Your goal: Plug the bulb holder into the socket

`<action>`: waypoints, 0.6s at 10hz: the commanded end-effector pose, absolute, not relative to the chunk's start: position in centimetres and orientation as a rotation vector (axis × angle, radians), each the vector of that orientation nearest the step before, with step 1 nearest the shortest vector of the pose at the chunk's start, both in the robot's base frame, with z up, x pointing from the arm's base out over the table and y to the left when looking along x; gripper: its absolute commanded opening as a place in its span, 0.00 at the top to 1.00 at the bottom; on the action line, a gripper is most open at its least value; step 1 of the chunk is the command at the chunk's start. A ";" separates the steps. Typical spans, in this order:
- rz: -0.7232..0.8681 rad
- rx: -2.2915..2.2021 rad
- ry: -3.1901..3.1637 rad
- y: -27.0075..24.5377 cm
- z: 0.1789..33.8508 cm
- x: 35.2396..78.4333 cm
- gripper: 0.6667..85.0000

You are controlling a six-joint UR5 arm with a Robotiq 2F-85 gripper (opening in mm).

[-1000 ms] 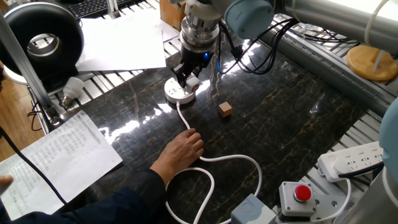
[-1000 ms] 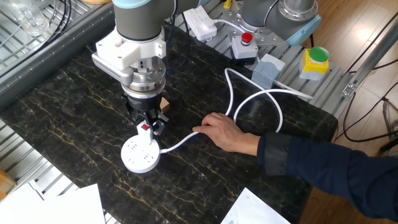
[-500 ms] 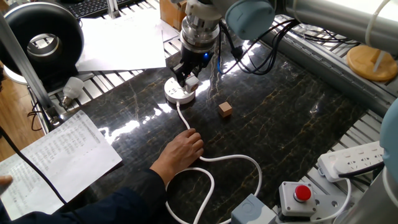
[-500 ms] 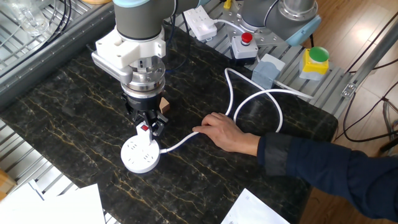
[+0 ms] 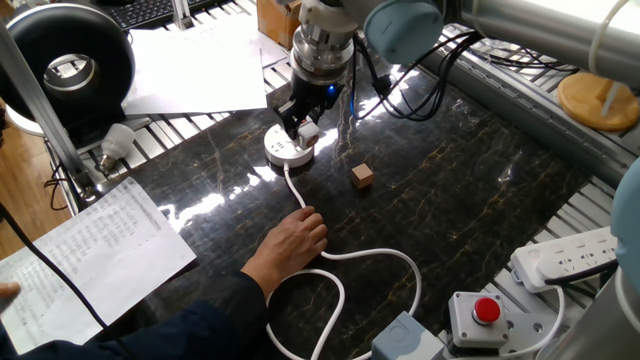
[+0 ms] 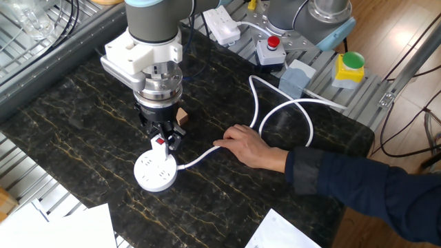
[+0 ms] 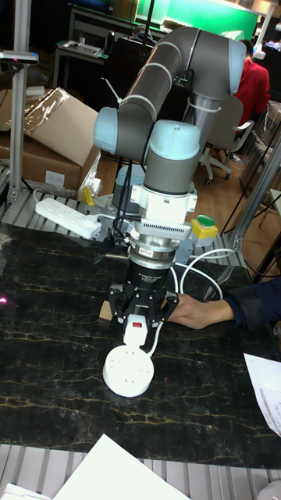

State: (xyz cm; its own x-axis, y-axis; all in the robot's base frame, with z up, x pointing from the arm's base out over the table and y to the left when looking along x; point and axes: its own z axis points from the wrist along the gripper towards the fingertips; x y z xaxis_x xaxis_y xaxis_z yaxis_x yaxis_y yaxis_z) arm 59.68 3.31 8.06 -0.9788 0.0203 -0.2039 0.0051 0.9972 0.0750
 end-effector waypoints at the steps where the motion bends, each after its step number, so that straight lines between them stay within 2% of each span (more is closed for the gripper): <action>1: 0.121 0.033 2.933 3.2 8.1 59.6 0.99; 6: 0.151 0.055 2.952 3.5 8.1 59.0 0.99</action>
